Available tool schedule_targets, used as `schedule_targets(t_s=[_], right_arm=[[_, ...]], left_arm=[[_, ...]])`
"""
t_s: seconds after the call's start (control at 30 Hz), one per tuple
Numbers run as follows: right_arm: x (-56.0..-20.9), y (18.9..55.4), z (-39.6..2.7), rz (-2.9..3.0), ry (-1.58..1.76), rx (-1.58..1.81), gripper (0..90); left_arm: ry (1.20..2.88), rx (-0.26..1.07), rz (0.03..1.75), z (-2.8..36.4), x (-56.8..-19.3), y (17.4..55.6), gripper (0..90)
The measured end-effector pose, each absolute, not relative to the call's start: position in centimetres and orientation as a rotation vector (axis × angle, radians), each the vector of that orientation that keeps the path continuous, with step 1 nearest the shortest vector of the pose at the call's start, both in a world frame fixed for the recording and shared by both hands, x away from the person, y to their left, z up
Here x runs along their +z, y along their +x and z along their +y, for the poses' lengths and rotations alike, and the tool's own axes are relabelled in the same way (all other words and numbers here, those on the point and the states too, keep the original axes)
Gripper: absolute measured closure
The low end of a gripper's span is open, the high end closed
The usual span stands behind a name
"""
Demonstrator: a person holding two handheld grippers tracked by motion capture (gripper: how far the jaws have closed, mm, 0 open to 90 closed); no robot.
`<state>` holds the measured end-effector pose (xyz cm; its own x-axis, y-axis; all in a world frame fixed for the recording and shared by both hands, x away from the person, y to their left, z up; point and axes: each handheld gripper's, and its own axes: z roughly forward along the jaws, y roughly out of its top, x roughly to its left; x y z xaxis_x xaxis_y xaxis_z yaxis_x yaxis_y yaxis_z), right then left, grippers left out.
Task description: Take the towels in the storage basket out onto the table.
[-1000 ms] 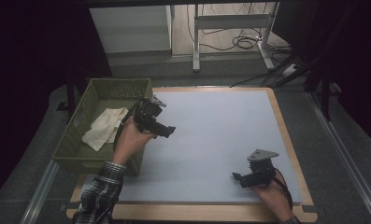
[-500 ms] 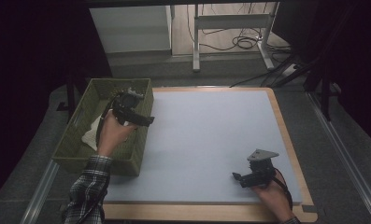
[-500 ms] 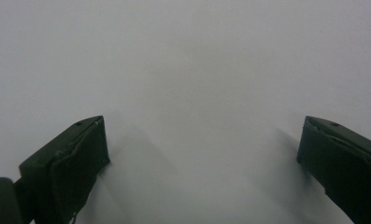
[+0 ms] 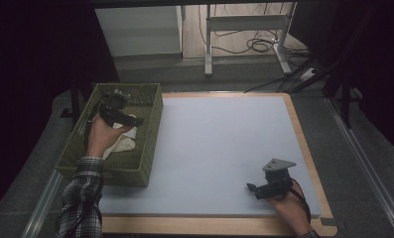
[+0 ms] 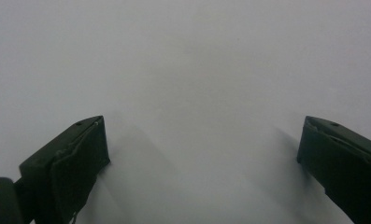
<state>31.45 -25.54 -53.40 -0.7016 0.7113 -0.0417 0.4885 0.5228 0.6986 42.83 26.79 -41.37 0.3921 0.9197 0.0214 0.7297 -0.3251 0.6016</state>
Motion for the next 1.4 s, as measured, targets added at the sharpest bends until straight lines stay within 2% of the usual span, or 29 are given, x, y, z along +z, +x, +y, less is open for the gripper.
schedule_targets(t_s=[0.47, 1.0, 1.1, 1.23, 1.37, 1.4], right_arm=[[-53.4, 31.5, -25.5, 2.444, 0.998, 0.973, 2.1], [-53.4, 31.5, -25.5, 2.444, 0.997, 0.974, 2.1], [-53.4, 31.5, -25.5, 2.444, 0.998, 0.974, 2.1], [-53.4, 31.5, -25.5, 2.444, 0.998, 0.974, 2.1], [-53.4, 31.5, -25.5, 2.444, 0.997, 0.974, 2.1], [-53.4, 31.5, -25.5, 2.444, 0.997, 0.974, 2.1]], left_arm=[[2.204, 0.392, 1.515, 30.7, -46.0, 45.3, 0.2], [2.362, 0.203, 1.629, 32.0, -49.8, 47.6, 8.9], [2.376, 0.169, 1.656, 32.0, -50.4, 48.0, 14.3], [2.388, 0.135, 1.71, 32.3, -50.7, 48.1, 28.1], [2.433, 0.167, 1.702, 32.1, -50.5, 47.7, 54.7], [2.449, 0.171, 1.7, 32.1, -50.3, 47.7, 54.7]])
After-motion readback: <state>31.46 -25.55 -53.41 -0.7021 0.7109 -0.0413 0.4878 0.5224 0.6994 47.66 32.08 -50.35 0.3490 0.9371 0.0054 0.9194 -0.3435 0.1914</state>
